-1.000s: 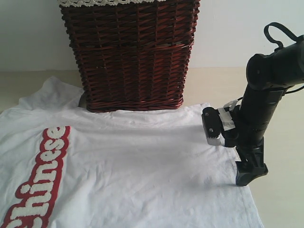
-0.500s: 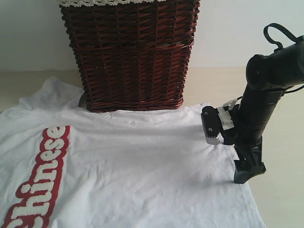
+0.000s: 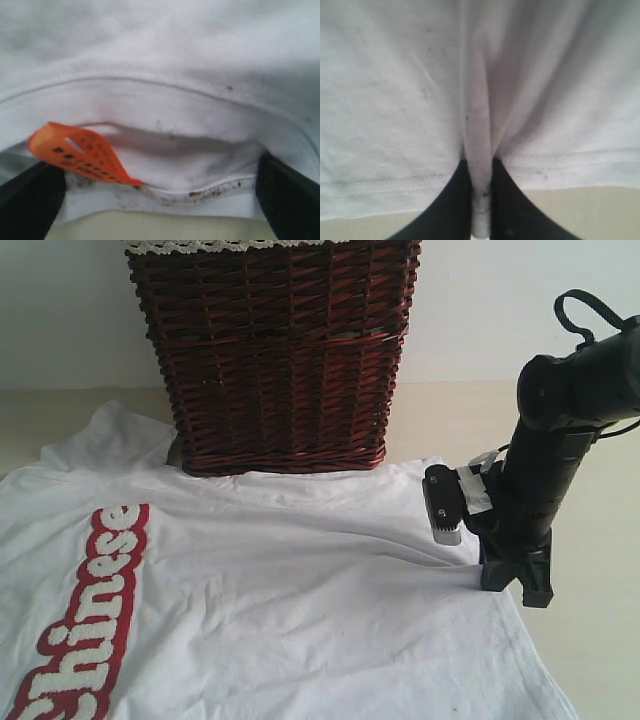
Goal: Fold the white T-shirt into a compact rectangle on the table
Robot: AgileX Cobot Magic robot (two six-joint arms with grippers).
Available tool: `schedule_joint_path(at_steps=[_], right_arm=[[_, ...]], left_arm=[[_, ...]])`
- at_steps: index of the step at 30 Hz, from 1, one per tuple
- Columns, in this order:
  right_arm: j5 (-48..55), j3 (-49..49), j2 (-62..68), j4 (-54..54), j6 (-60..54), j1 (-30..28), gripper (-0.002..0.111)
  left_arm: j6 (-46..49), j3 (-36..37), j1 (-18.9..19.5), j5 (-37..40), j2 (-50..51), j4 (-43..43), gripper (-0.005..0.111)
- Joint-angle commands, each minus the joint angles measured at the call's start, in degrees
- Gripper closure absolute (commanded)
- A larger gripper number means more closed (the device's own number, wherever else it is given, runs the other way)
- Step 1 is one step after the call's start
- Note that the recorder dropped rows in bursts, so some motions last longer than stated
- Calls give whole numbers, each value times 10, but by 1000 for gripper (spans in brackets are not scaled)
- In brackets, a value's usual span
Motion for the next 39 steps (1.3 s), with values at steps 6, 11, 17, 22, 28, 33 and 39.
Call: schedule_joint_path(at_steps=[6, 11, 17, 22, 28, 33, 39], right_arm=[[12, 4, 9, -3, 4, -2, 108], [14, 4, 9, -3, 11, -2, 108], [14, 4, 9, -1, 29, -2, 108], [15, 4, 9, -1, 47, -2, 108], [15, 4, 9, -1, 45, -2, 108], [14, 4, 9, -1, 45, -2, 108], [14, 4, 9, -1, 45, -2, 108]], left_arm=[[4, 7, 3, -36, 29, -2, 3], [4, 7, 3, -36, 29, -2, 3], [4, 7, 3, -36, 29, -2, 3], [4, 7, 3, -36, 29, -2, 3], [4, 7, 3, -36, 29, -2, 3], [4, 7, 3, -36, 29, -2, 3], [4, 7, 3, -36, 29, -2, 3]])
